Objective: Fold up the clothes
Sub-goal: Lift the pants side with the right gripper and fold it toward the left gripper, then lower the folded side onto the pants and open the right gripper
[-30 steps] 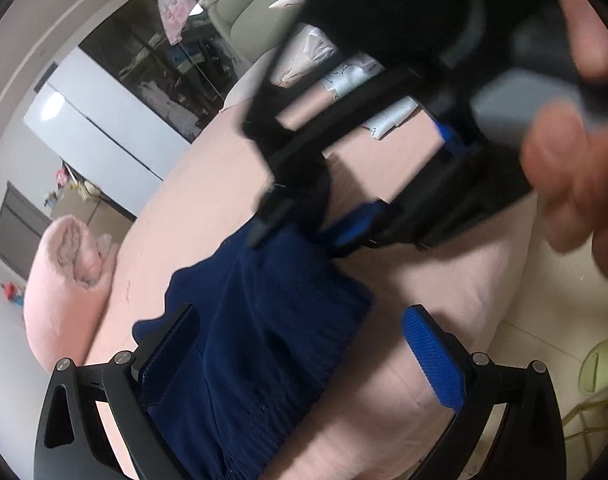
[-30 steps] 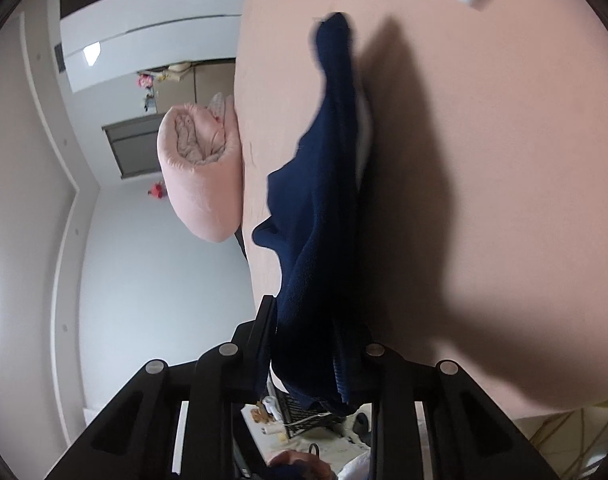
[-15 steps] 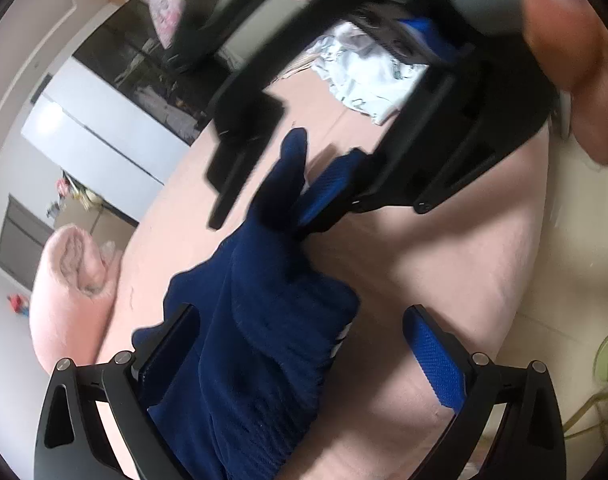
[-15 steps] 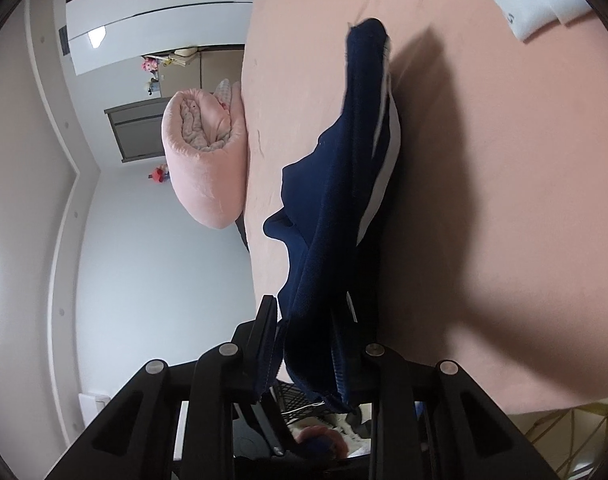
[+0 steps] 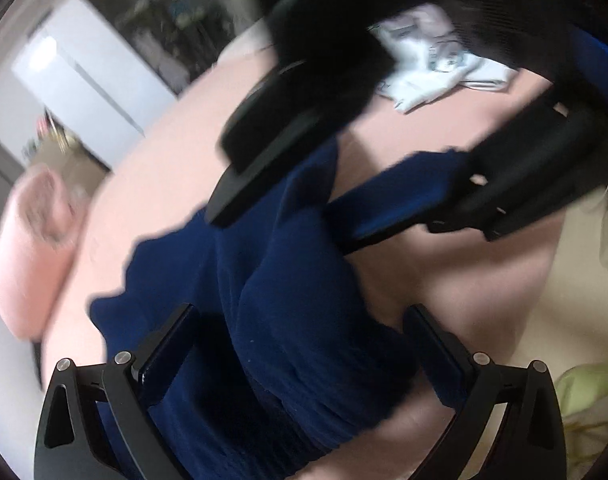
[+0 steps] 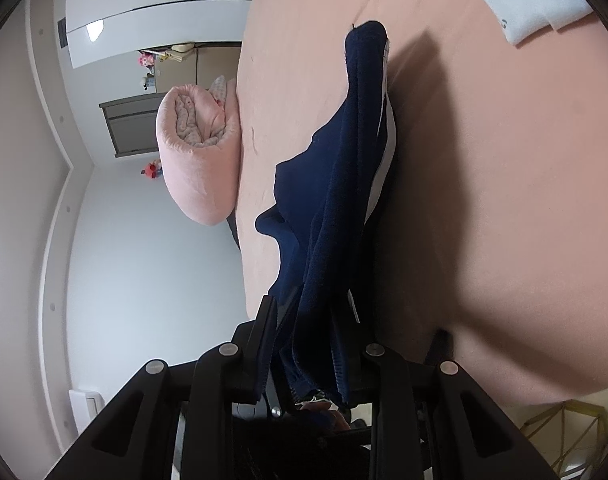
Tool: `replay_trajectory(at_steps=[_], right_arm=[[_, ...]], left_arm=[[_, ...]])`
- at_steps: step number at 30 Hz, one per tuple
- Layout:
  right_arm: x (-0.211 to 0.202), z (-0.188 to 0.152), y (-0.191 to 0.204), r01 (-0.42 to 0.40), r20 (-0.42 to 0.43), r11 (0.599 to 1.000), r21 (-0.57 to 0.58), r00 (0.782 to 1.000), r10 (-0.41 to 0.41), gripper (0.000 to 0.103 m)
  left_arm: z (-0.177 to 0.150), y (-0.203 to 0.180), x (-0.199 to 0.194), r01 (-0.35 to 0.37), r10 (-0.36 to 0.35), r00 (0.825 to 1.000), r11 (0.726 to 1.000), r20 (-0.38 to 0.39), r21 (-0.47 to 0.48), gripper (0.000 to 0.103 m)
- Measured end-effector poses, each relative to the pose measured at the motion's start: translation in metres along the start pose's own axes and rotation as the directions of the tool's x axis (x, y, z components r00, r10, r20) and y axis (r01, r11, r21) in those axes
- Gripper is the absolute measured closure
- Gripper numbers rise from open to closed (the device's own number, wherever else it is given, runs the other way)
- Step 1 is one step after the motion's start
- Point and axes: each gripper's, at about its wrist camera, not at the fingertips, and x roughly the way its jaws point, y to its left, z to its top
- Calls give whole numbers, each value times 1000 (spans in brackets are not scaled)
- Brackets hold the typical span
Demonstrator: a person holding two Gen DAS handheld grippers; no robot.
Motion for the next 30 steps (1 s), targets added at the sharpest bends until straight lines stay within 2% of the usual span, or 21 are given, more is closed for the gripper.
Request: replay_trajectory(at_steps=[2, 6, 9, 12, 19, 22, 24, 25, 27, 29, 30], right_arm=[[0, -1, -1, -8, 3, 1000, -1, 1000, 8, 78], [1, -2, 1, -11, 9, 1000, -12, 1000, 11, 78], [1, -1, 5, -25, 22, 999, -21, 999, 25, 78], [-2, -1, 7, -39, 27, 999, -19, 999, 39, 78], [-6, -1, 6, -35, 24, 999, -17, 999, 36, 78], [-7, -1, 4, -33, 22, 999, -13, 999, 34, 78], [-9, -1, 2, -35, 21, 999, -7, 999, 35, 78], [-8, -1, 2, -32, 21, 999, -7, 999, 32, 78], [-9, 0, 1, -16, 22, 1000, -8, 1000, 16, 77], [-10, 0, 0, 4, 22, 1000, -12, 1000, -3, 76], [-11, 0, 0, 14, 21, 1000, -15, 1000, -14, 76]], left_arm=[[1, 1, 2, 22, -22, 1000, 1000, -22, -18, 0], [5, -7, 2, 11, -10, 999, 1000, -50, 16, 0], [7, -21, -3, -39, 43, 998, 996, -45, 85, 0], [8, -32, -6, -78, 83, 996, 990, -35, 116, 0], [2, -36, -10, -91, 94, 995, 990, -16, 108, 1], [-3, -40, -14, -67, 68, 998, 991, -4, 117, 13], [-5, -45, -17, -26, 26, 1000, 996, -4, 88, 31], [-6, -46, -18, 4, -4, 1000, 998, -4, 67, 36], [-7, -47, -20, 30, -30, 1000, 999, 2, 44, 55], [-9, -50, -21, 30, -31, 1000, 999, 3, 39, 63], [-9, -51, -22, 30, -30, 1000, 999, 1, 40, 64]])
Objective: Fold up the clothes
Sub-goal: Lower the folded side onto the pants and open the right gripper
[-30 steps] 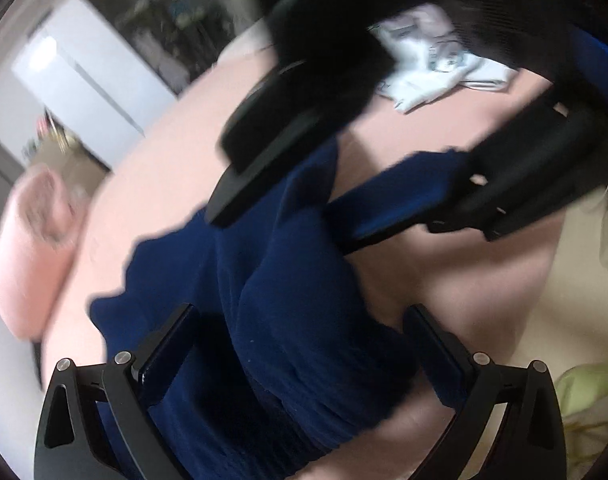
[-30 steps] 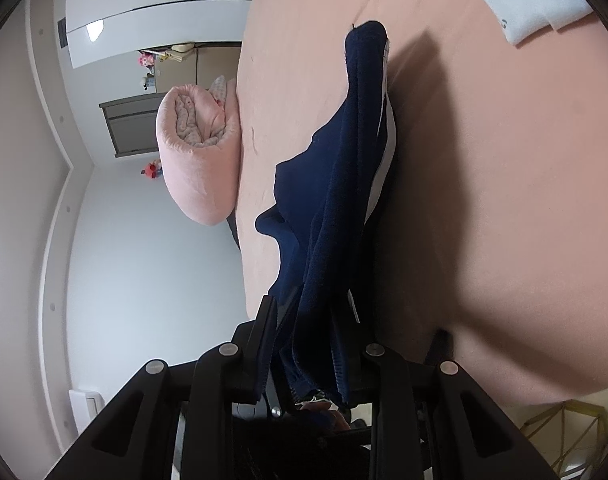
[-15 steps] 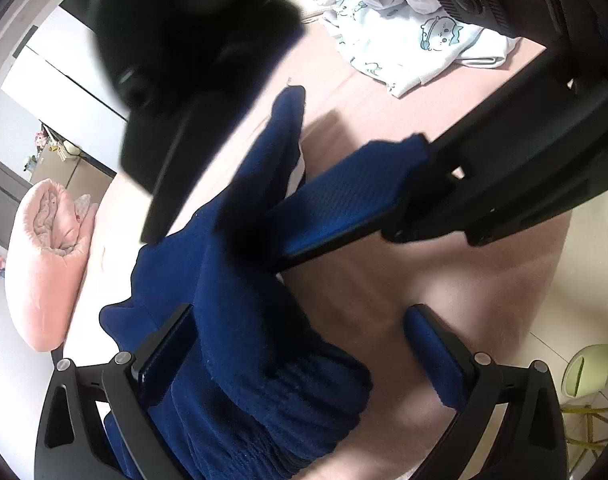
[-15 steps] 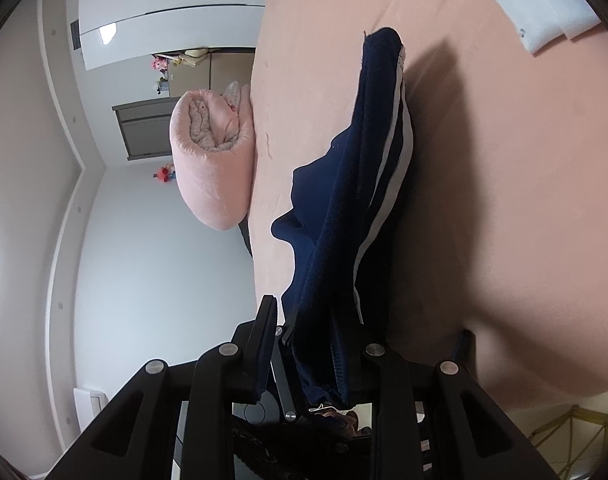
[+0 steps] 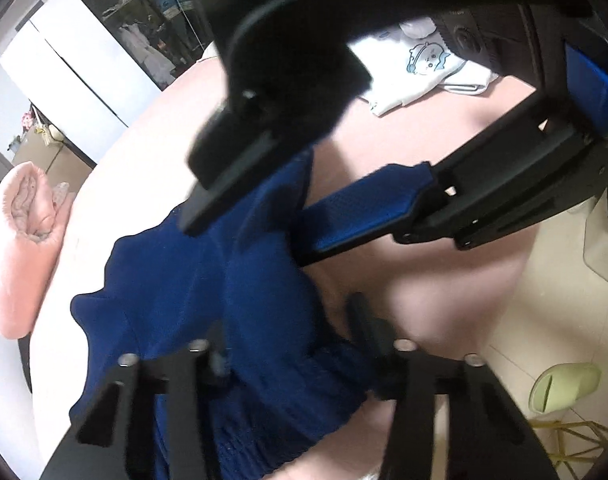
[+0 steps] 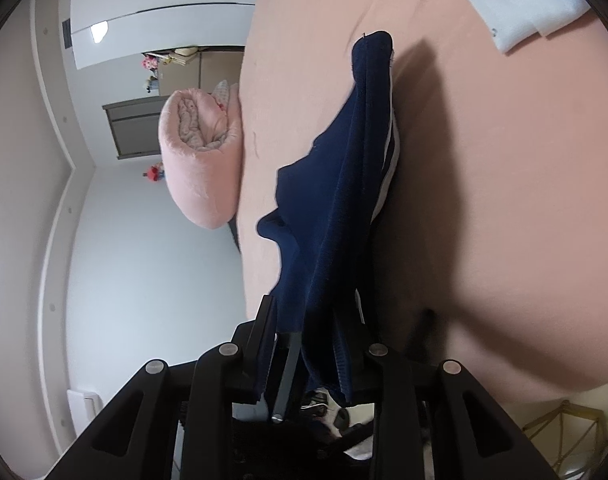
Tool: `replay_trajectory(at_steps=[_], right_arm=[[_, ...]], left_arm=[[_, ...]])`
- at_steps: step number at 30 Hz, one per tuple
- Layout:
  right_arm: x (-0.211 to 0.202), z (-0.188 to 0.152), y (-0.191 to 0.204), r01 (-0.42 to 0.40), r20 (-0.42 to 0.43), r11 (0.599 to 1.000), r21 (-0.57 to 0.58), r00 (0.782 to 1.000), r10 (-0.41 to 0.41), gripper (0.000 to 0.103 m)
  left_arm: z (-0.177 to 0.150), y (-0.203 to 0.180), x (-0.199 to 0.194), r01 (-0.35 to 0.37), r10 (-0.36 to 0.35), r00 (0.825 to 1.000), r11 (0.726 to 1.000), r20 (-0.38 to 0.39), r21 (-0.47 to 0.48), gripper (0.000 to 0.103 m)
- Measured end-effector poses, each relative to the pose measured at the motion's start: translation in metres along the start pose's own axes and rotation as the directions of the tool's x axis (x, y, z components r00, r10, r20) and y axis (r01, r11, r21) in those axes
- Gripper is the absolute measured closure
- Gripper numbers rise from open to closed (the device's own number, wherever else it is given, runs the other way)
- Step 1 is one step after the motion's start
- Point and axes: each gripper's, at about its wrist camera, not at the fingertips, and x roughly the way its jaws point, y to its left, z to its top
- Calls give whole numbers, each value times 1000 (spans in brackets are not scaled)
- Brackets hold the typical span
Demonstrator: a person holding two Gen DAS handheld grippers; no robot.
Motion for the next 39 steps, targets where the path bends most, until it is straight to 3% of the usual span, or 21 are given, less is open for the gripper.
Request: replay_trajectory(at_steps=[8, 10, 12, 15, 29, 33, 35, 38, 39], right_arm=[[-3, 2, -2, 9, 16, 1000, 16, 1000, -9, 73], [-6, 4, -3, 12, 21, 1000, 26, 1000, -12, 52], [-9, 5, -4, 12, 28, 999, 34, 1000, -13, 42], [-12, 5, -3, 25, 35, 999, 24, 999, -26, 42], [-14, 3, -6, 53, 26, 998, 38, 998, -54, 41], [-14, 2, -4, 105, 38, 994, 20, 994, -105, 41], [-14, 1, 3, 196, 70, 980, -27, 978, -194, 41], [-13, -3, 25, 428, 159, 889, -163, 900, -405, 41], [-11, -5, 31, 467, 172, 863, -194, 882, -439, 41]], left_arm=[[-3, 5, -2, 65, -66, 998, 994, -13, -86, 69], [-4, 6, -3, 75, -76, 997, 992, -14, -101, 69], [-5, 4, -4, 81, -83, 996, 991, -13, -107, 70], [-6, 1, -6, 88, -89, 996, 990, -10, -113, 70], [14, 64, 16, 108, -111, 994, 985, -16, -136, 73], [15, 61, 10, 106, -109, 994, 985, -15, -133, 73], [15, 62, 7, 113, -117, 993, 983, -17, -148, 73], [14, 69, 5, 139, -144, 990, 971, -12, -196, 74], [13, 72, 5, 145, -150, 989, 967, -9, -208, 77]])
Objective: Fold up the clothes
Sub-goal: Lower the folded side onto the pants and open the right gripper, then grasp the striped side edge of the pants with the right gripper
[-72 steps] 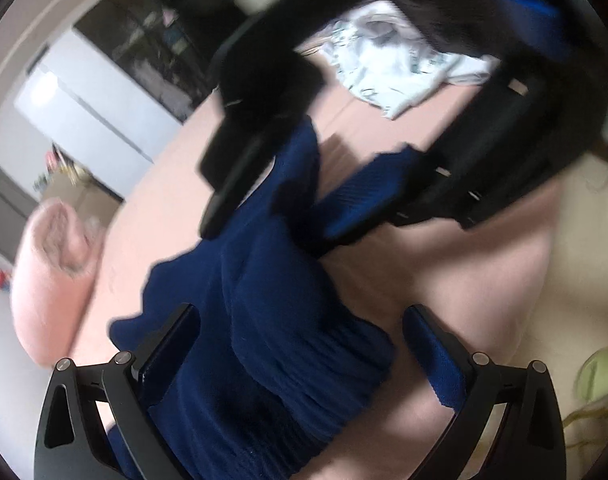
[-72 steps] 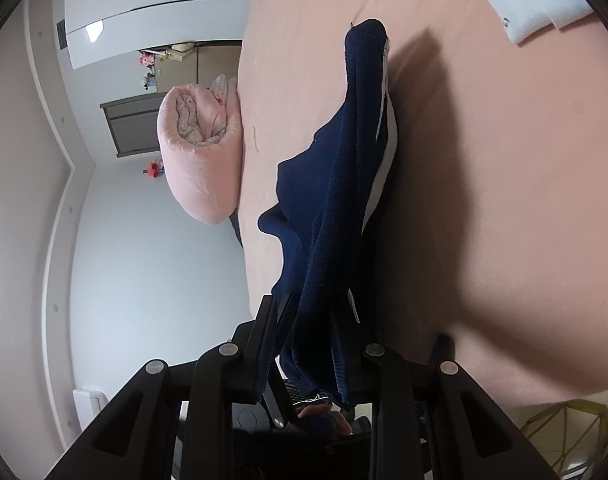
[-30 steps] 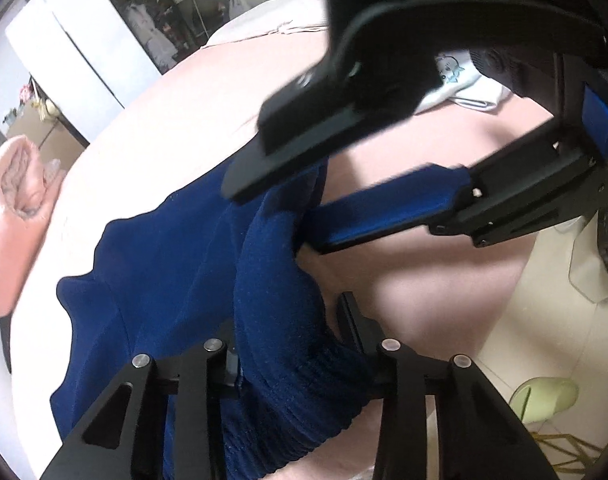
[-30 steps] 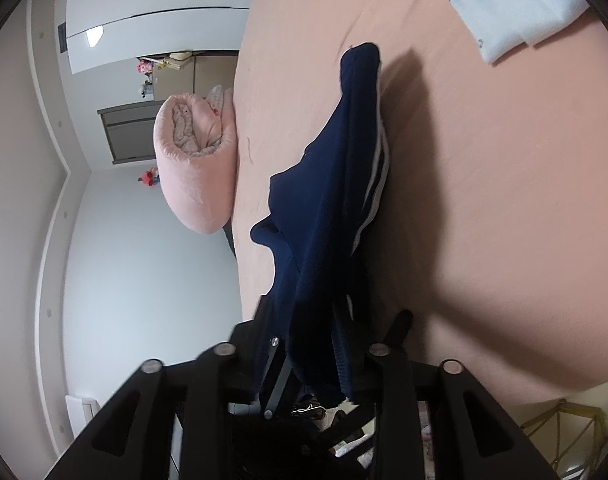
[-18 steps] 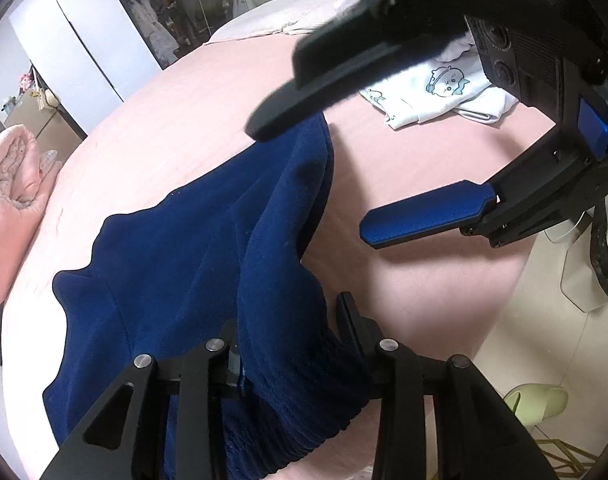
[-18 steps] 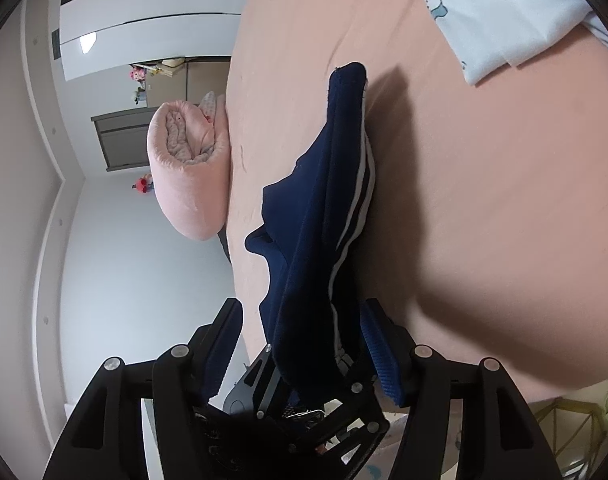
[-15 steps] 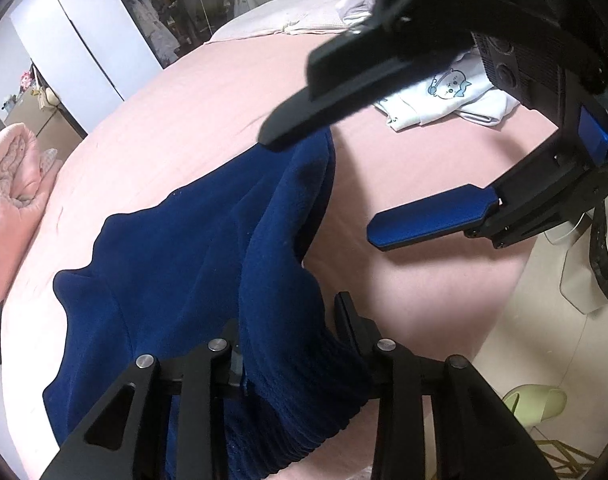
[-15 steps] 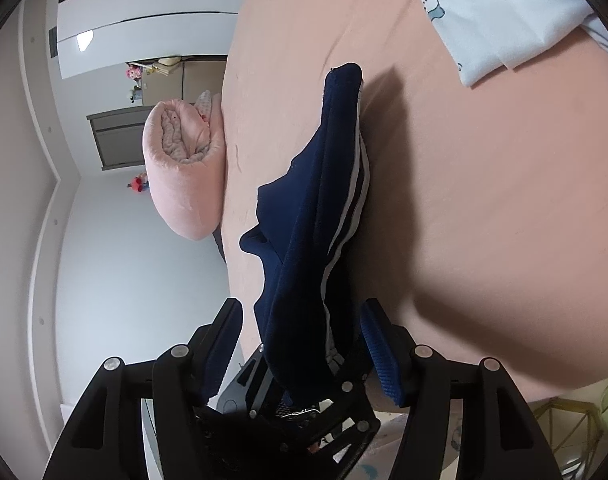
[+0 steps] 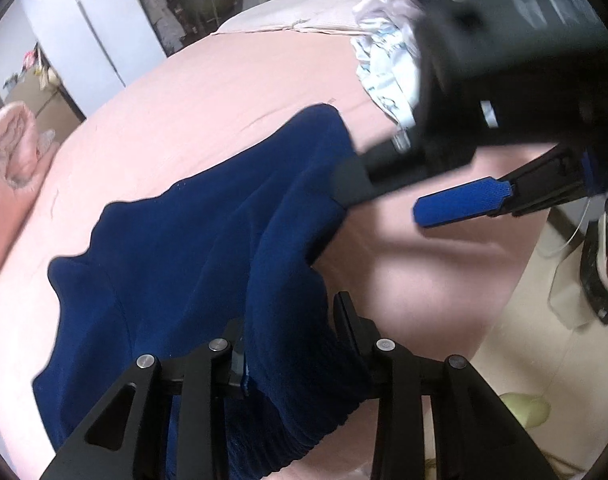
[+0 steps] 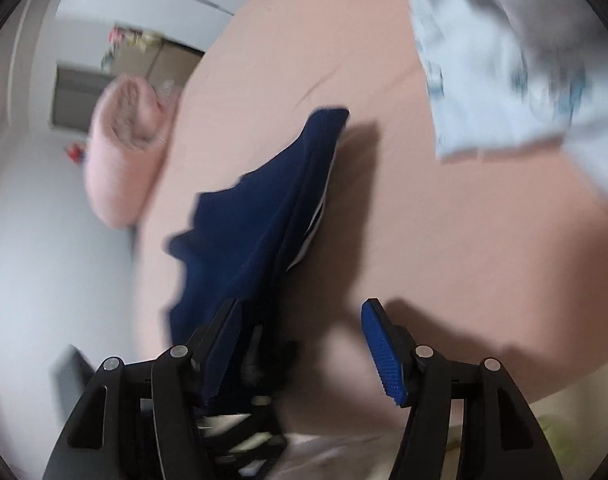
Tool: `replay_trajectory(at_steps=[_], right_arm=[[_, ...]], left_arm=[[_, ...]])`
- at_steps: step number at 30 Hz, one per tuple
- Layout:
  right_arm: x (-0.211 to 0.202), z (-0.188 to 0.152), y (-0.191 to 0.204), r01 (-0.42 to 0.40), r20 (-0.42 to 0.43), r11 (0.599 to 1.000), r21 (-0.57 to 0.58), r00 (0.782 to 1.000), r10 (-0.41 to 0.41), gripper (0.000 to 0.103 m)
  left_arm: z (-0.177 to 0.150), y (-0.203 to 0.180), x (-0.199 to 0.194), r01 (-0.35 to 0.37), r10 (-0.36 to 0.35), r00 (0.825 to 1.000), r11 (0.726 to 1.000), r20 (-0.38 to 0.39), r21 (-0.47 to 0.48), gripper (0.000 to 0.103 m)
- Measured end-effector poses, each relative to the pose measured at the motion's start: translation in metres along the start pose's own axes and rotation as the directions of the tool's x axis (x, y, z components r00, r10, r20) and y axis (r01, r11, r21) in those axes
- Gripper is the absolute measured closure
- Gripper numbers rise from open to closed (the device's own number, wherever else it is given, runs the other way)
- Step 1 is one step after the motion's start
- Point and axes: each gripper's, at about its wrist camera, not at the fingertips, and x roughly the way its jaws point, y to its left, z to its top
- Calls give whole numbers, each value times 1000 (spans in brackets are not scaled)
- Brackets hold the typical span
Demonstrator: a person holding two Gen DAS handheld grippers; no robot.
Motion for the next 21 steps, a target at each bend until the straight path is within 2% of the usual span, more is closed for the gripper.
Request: replay_trajectory(at_steps=[1, 6, 7, 13, 21], right_arm=[[-1, 0, 6, 40, 7, 998, -38, 999, -40, 41], [2, 2, 18, 103, -2, 991, -91, 995, -103, 38], [2, 3, 20, 125, 2, 987, -103, 992, -125, 35], [4, 5, 28, 236, 19, 958, -163, 971, -236, 34], [4, 9, 9, 200, -27, 975, -96, 979, -204, 34]], left_arm=[[0, 2, -1, 5, -5, 1000, 1000, 2, -10, 78], [1, 9, -5, 4, -4, 1000, 1000, 14, -27, 81], [1, 11, -6, 7, -6, 1000, 999, 15, -31, 81], [0, 11, -7, -4, 4, 1000, 1000, 15, -24, 81], [1, 16, -10, -12, 13, 1000, 1000, 16, -26, 81]])
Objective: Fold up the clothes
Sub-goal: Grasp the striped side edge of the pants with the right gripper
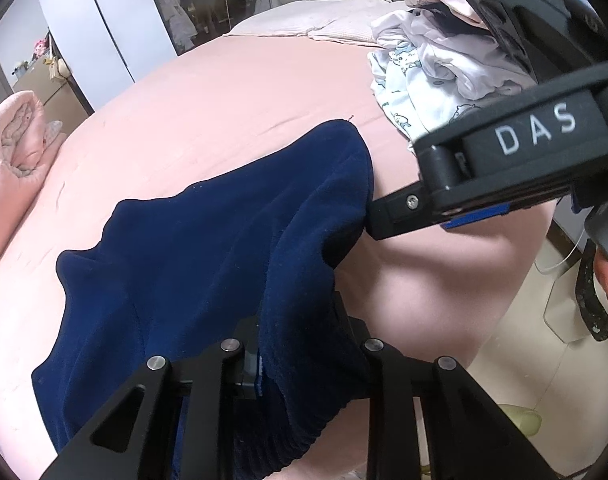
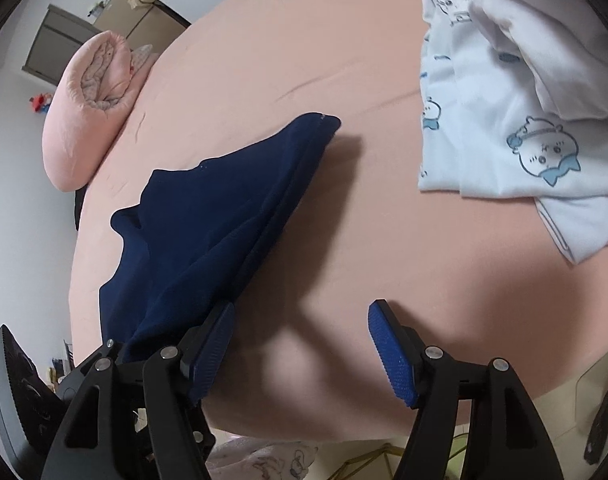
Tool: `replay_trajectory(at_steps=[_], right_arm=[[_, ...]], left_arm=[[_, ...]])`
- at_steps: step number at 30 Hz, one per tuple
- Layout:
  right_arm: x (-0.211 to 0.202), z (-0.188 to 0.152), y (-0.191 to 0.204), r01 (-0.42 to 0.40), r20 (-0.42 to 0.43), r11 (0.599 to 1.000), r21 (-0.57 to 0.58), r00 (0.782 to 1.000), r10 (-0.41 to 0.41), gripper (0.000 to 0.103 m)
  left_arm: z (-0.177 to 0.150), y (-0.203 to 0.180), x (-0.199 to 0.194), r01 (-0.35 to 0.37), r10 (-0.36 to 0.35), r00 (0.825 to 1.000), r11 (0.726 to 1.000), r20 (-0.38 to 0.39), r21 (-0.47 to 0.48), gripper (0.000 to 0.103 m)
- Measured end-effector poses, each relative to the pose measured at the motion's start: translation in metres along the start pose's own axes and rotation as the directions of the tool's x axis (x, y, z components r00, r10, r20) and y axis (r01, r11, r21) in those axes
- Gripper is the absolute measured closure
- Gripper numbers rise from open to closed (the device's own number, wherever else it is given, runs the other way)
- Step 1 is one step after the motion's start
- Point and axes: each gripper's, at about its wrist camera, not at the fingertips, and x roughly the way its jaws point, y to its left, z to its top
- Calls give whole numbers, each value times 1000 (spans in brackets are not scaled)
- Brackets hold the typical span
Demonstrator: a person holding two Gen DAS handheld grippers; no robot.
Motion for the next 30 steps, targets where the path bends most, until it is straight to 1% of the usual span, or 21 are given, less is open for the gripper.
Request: replay_trajectory(at_steps=[15, 19, 25, 30], right_arm=[[10, 7, 7, -5, -6, 1000, 16, 1000, 5, 34], [13, 12, 12, -24, -4, 999, 28, 1000, 24, 34], [15, 18, 22, -22, 11, 999, 28, 1000, 22, 34], [23, 29, 29, -21, 10, 999, 37, 1000, 20, 34]], left_arm=[[4, 16, 0, -13, 12, 1000, 1000, -19, -17, 81], [4, 18, 5, -15, 15, 1000, 1000, -17, -25, 81], [6, 29, 6, -20, 19, 1000, 999, -17, -49, 81], [7, 33, 3, -8, 7, 1000, 997, -13, -83, 81]])
